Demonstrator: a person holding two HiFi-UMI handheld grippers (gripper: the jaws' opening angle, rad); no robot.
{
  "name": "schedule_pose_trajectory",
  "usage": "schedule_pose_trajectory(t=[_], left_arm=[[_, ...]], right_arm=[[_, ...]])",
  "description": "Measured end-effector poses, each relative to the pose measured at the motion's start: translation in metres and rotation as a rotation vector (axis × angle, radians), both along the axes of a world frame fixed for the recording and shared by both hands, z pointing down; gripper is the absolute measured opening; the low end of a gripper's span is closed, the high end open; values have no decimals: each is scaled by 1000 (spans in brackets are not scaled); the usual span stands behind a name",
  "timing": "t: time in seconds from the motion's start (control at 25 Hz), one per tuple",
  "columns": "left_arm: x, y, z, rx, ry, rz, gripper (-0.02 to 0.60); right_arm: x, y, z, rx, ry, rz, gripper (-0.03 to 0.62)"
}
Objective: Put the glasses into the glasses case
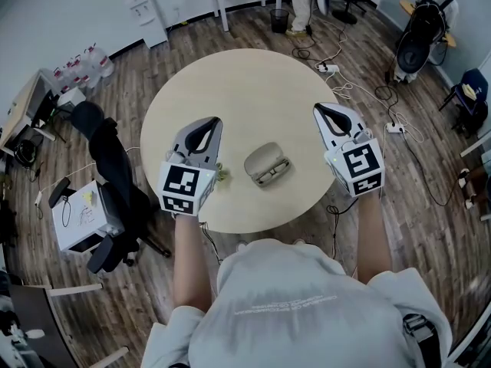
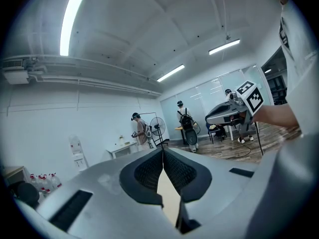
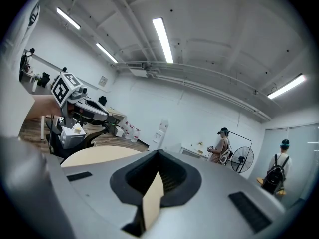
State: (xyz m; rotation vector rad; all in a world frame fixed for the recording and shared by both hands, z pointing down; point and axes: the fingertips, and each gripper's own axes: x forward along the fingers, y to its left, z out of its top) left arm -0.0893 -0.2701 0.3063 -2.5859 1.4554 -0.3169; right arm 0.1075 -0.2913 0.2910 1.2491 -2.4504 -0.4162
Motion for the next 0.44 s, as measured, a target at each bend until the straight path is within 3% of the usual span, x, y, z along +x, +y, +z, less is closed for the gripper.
schedule_pose_trajectory(t=[0.44], left_arm=[[4, 2, 2, -8, -7, 15, 15]], right_arm=[[-1, 2, 3, -8, 0, -6, 0]])
